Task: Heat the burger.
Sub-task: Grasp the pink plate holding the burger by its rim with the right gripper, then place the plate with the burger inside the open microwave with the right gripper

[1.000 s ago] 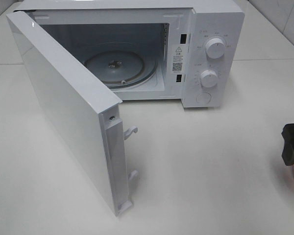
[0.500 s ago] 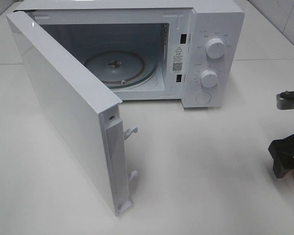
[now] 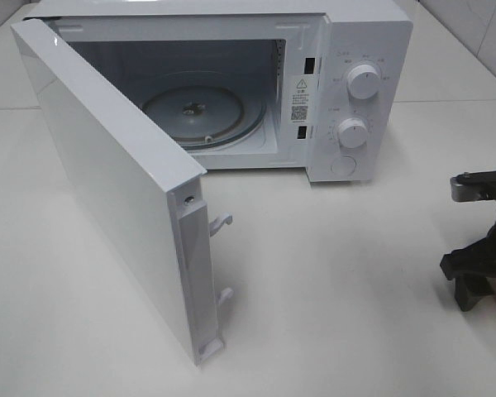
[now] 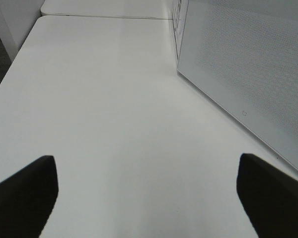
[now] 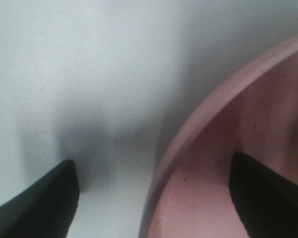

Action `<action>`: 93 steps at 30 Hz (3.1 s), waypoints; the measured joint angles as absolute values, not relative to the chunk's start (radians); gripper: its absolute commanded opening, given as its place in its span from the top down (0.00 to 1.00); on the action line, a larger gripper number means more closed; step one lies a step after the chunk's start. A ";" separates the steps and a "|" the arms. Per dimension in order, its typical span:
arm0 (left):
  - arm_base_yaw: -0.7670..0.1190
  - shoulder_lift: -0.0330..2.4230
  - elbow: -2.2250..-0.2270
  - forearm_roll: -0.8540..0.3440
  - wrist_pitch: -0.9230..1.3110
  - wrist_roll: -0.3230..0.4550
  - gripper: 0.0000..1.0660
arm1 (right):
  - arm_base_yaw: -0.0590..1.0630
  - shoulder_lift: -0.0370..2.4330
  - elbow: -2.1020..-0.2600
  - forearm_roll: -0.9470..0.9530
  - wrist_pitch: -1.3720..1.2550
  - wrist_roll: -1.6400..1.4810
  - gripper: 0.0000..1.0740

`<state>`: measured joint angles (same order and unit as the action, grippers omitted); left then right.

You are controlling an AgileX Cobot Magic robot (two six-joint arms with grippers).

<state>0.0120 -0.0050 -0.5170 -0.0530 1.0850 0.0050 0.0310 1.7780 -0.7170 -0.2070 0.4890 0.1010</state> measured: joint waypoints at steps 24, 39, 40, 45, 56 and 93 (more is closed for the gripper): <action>0.012 -0.005 -0.517 -0.053 1.085 0.000 0.16 | 0.031 1.776 -0.732 -0.310 0.538 0.171 1.00; 0.012 -0.005 -0.517 -0.053 1.085 0.000 0.16 | 0.031 1.595 -0.734 -0.304 0.594 0.197 1.00; 0.012 -0.005 -0.517 -0.053 1.085 0.000 0.16 | 0.031 1.580 -0.734 -0.300 0.598 0.197 1.00; 0.012 -0.005 -0.517 -0.053 1.085 0.000 0.16 | 0.031 1.542 -0.734 -0.299 0.624 0.205 1.00; 0.012 -0.005 -0.517 -0.053 1.085 0.000 0.16 | 0.098 1.488 -0.734 -0.350 0.683 0.232 1.00; 0.012 -0.005 -0.517 -0.053 1.085 0.000 0.16 | 0.353 1.304 -0.608 -0.578 0.726 0.329 1.00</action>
<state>0.0120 -0.0050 -0.5170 -0.0530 1.0850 0.0000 0.3530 1.3040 -0.6080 -0.5780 0.7260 0.3290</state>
